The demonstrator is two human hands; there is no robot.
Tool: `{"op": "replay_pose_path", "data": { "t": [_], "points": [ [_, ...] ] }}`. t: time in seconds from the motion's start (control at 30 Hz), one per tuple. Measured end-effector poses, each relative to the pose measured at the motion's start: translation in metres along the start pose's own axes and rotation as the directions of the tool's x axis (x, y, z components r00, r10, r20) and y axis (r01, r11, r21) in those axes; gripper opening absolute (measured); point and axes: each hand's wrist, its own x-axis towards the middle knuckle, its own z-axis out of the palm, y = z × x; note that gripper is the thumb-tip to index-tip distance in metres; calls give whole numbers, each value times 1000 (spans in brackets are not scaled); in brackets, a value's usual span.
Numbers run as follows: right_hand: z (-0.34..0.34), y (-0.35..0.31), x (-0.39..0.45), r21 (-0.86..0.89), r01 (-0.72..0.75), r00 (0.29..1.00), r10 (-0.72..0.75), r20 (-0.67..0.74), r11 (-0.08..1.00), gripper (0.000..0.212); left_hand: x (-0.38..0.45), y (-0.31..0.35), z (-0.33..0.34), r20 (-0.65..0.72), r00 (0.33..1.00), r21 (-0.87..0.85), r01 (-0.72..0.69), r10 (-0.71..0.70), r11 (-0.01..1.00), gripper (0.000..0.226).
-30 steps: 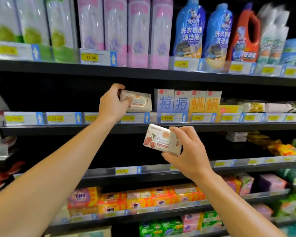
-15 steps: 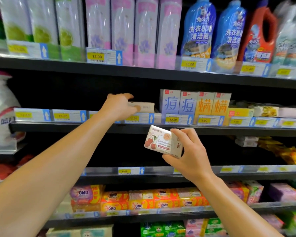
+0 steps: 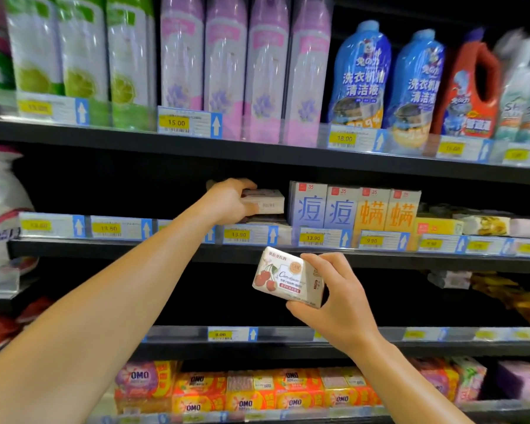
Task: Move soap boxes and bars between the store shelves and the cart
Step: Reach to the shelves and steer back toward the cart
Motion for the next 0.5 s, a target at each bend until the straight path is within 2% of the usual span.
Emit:
{"op": "replay_pose_path", "data": {
  "t": [0.17, 0.3, 0.5],
  "points": [
    [3, 9, 1, 22, -19, 1000, 19, 3, 1000, 74, 15, 11, 7, 72, 997, 193, 9, -24, 981, 55],
    [5, 13, -1, 49, -21, 1000, 21, -4, 999, 74, 15, 10, 12, 138, 990, 188, 2, -28, 982, 57],
    [9, 14, -2, 56, -30, 1000, 30, -5, 998, 75, 12, 11, 11, 102, 995, 150, -2, -13, 989, 57]
  ]
}}
